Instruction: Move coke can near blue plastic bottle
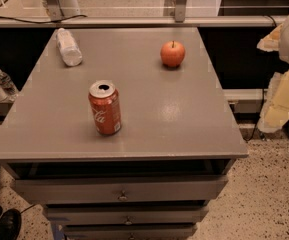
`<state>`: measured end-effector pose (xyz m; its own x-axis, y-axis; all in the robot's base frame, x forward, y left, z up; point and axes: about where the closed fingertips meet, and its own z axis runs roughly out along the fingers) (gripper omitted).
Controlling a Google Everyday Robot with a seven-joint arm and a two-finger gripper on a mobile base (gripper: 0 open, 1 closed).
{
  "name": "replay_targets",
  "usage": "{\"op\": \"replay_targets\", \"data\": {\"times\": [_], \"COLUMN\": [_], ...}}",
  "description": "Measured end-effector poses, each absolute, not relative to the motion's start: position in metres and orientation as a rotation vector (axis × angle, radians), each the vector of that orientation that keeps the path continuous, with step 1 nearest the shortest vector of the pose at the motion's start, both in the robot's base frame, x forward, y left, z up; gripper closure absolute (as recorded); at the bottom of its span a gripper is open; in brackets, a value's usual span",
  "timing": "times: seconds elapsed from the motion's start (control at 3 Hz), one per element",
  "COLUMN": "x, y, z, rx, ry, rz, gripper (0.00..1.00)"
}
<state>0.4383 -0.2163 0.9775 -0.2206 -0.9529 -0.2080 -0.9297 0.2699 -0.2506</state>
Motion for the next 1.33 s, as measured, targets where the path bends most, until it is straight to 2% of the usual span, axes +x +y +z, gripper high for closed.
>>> {"op": "replay_targets", "data": {"times": [0.67, 1.33], "x": [0.437, 0.450], "y": [-0.206, -0.141], "z": [0.978, 0.962], "rx": [-1.686, -1.459], "ry": [2.232, 2.127], "rz": [-0.073, 0.229], "gripper": [0.00, 0.00]}}
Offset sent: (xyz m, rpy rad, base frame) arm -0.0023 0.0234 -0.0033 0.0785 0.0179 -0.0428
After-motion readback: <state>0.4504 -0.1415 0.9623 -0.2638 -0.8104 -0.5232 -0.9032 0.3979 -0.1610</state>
